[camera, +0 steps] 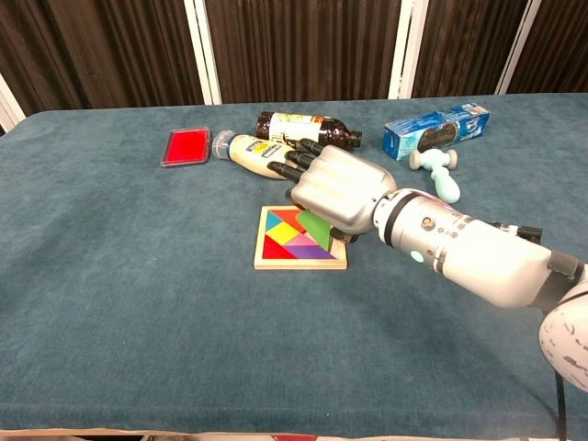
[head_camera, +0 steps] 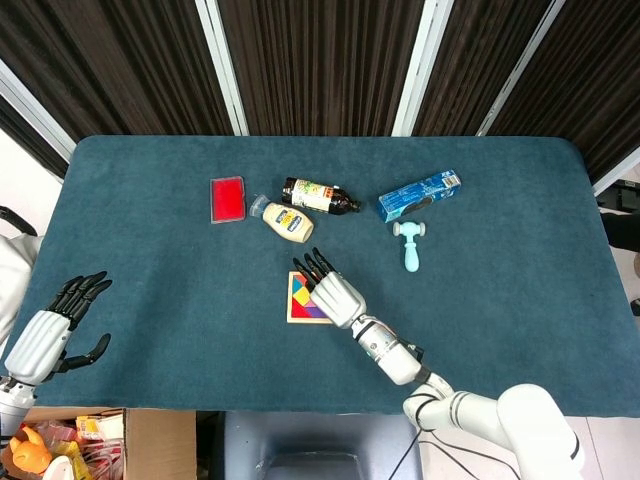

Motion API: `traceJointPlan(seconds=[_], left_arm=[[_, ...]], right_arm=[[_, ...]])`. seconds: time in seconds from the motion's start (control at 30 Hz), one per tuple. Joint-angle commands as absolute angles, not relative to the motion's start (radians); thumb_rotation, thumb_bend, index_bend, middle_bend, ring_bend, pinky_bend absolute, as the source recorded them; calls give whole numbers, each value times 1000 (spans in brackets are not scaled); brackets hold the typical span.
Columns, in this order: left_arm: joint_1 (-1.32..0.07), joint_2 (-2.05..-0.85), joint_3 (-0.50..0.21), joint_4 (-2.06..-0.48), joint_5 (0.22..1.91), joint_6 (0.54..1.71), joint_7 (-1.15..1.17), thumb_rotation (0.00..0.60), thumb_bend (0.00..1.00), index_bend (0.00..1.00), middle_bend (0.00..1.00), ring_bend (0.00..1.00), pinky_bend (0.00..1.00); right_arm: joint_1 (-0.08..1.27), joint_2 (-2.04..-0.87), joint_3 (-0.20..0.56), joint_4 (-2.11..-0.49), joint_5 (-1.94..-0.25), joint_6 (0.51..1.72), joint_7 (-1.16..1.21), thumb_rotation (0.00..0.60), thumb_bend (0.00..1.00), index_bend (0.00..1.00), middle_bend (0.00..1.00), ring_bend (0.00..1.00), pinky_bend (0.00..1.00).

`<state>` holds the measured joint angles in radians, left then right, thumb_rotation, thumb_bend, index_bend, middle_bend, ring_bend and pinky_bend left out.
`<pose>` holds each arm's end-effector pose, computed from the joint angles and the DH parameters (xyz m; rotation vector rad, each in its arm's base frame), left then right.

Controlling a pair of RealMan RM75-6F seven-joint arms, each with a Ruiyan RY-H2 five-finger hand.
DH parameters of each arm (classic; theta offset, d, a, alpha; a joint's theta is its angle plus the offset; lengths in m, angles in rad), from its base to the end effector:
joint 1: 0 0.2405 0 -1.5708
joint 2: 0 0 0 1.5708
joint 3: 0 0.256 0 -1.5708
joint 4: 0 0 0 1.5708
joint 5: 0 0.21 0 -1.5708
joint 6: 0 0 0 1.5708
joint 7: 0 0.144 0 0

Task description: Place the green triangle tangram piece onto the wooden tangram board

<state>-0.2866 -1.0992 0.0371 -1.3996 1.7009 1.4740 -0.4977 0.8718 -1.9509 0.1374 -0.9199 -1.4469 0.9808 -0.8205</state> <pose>-0.2977 0.2271 0.1619 -1.6490 -1.0205 -1.2264 -0.1032 -0.3527 -0.1130 2.0433 0.0699 0.6583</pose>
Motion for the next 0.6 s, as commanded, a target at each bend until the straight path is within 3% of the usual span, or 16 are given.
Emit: traceJointPlan(seconds=[0.03, 0.6], left_arm=[[-287, -1098, 37, -1400, 1701, 1473, -499, 600, 456, 0, 0, 0, 0], [-292, -1099, 37, -1400, 1701, 1470, -500, 600, 457, 0, 0, 0, 0]], right_arm=[[868, -1949, 135, -928, -1445, 984, -827, 600, 438, 570, 0, 0, 0], [855, -1941, 125, -959, -1430, 981, -857, 600, 438, 558, 0, 0, 0]])
